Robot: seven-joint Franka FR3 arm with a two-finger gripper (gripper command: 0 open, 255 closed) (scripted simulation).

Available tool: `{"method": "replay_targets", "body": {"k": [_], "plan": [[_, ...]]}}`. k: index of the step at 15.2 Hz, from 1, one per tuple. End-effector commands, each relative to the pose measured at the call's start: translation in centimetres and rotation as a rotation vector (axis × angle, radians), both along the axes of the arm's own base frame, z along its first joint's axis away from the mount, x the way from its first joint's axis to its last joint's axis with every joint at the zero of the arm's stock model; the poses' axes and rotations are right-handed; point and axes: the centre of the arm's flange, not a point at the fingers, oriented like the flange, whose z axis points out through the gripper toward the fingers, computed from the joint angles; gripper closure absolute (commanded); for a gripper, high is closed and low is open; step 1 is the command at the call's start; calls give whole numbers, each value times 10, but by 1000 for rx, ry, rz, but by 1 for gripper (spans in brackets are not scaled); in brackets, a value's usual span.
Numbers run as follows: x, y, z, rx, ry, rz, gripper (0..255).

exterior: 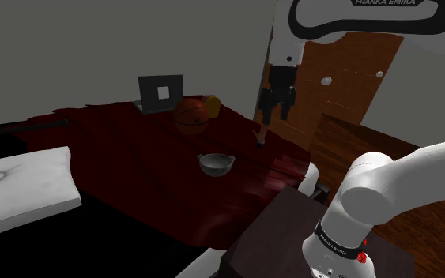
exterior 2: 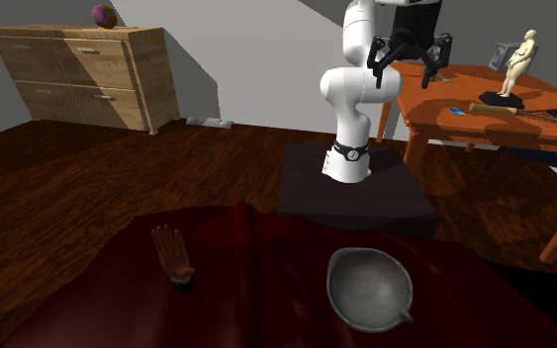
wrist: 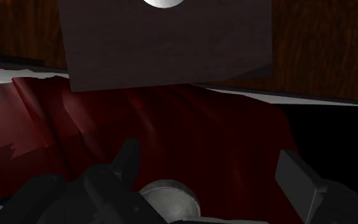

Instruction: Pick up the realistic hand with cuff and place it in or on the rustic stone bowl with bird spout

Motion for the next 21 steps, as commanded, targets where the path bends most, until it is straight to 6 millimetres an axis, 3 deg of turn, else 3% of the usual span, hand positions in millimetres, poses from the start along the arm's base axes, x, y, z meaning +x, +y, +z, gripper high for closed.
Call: {"method": "replay_targets", "body": {"k": [1, 11, 21], "plan": [[0, 0, 0, 0, 0, 0, 0], [31, -116, -52, 13, 20, 212, 0], [84, -222, -106, 26, 39, 425, 0]]}}
